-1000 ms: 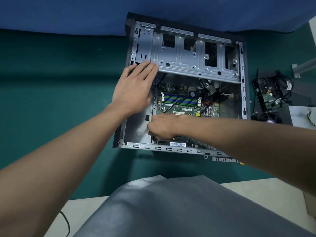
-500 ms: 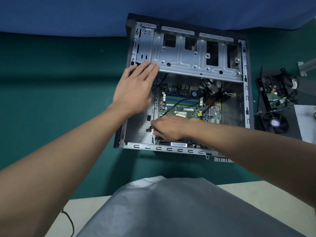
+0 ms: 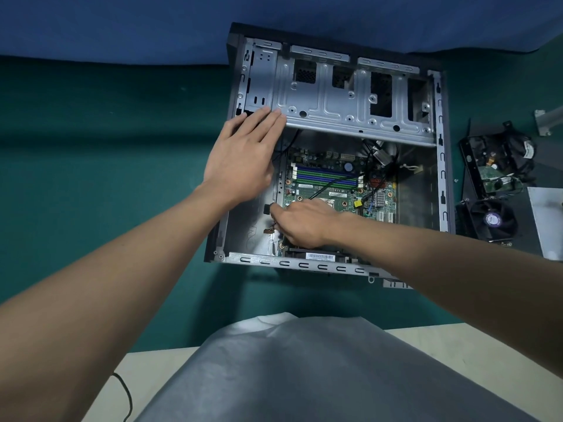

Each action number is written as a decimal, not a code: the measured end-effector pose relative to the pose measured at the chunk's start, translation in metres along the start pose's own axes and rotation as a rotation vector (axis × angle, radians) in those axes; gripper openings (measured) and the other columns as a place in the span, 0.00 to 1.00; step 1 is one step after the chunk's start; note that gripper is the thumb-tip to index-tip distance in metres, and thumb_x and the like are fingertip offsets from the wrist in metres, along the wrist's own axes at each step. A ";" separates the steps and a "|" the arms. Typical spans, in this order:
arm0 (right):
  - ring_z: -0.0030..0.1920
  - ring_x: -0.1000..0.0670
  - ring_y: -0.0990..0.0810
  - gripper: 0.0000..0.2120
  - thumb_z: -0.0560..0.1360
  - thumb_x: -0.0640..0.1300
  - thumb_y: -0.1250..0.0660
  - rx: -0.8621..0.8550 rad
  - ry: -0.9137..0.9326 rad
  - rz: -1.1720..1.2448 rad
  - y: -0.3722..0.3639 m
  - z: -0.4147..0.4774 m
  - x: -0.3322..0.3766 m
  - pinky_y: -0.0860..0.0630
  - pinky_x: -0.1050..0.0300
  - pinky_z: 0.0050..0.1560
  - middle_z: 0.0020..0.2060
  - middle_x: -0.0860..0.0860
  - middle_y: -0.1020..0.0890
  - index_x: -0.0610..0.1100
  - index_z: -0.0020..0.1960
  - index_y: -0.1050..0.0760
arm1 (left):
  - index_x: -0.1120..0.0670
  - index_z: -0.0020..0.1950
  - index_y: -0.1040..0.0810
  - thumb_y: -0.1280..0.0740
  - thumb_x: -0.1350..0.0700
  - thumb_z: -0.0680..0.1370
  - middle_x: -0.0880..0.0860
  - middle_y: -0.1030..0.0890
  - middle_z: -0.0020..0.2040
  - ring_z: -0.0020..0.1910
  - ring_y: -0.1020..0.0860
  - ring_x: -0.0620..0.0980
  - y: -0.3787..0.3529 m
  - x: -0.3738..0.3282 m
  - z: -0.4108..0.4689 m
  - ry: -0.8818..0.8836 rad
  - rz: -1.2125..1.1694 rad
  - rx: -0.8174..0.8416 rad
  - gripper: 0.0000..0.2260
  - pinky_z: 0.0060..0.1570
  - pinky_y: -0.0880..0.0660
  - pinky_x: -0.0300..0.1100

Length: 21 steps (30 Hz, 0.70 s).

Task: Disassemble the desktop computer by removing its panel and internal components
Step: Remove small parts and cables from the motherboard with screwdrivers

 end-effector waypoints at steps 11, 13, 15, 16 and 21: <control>0.30 0.51 0.35 0.04 0.79 0.45 0.43 -0.002 0.027 -0.030 0.004 0.000 0.000 0.39 0.56 0.30 0.31 0.53 0.34 0.46 0.52 0.37 | 0.57 0.78 0.45 0.38 0.56 0.75 0.52 0.40 0.78 0.77 0.46 0.50 0.001 0.000 0.000 0.000 -0.002 0.003 0.32 0.73 0.50 0.47; 0.36 0.49 0.31 0.06 0.78 0.45 0.42 0.013 0.043 0.014 0.006 0.000 0.001 0.35 0.54 0.35 0.35 0.53 0.31 0.48 0.48 0.40 | 0.57 0.78 0.44 0.38 0.56 0.75 0.52 0.40 0.78 0.77 0.46 0.50 0.001 0.000 0.000 -0.002 -0.007 0.003 0.32 0.73 0.50 0.48; 0.37 0.48 0.31 0.08 0.81 0.51 0.46 0.013 0.039 -0.010 0.006 -0.002 0.002 0.35 0.52 0.37 0.35 0.52 0.31 0.47 0.51 0.38 | 0.57 0.78 0.44 0.38 0.56 0.75 0.52 0.40 0.78 0.77 0.46 0.50 0.001 0.000 0.000 -0.003 -0.007 -0.001 0.32 0.73 0.50 0.48; 0.35 0.48 0.32 0.12 0.82 0.54 0.49 0.012 0.018 -0.038 0.005 -0.003 0.002 0.36 0.52 0.37 0.33 0.52 0.34 0.45 0.53 0.37 | 0.57 0.78 0.44 0.38 0.56 0.75 0.52 0.40 0.78 0.77 0.46 0.50 0.001 -0.001 0.000 -0.004 -0.006 -0.002 0.32 0.73 0.50 0.47; 0.32 0.50 0.33 0.08 0.80 0.44 0.43 0.042 0.006 -0.035 0.003 -0.002 0.003 0.35 0.53 0.34 0.33 0.51 0.33 0.43 0.57 0.36 | 0.57 0.78 0.44 0.38 0.56 0.75 0.52 0.40 0.78 0.77 0.46 0.50 0.001 0.000 0.000 -0.001 -0.002 0.000 0.32 0.73 0.50 0.47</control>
Point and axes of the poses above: each hand's wrist, its own z-axis towards the middle knuckle, its own y-axis out of the back of the hand, x = y × z, the point moved 4 cm from there along z, towards the middle knuckle
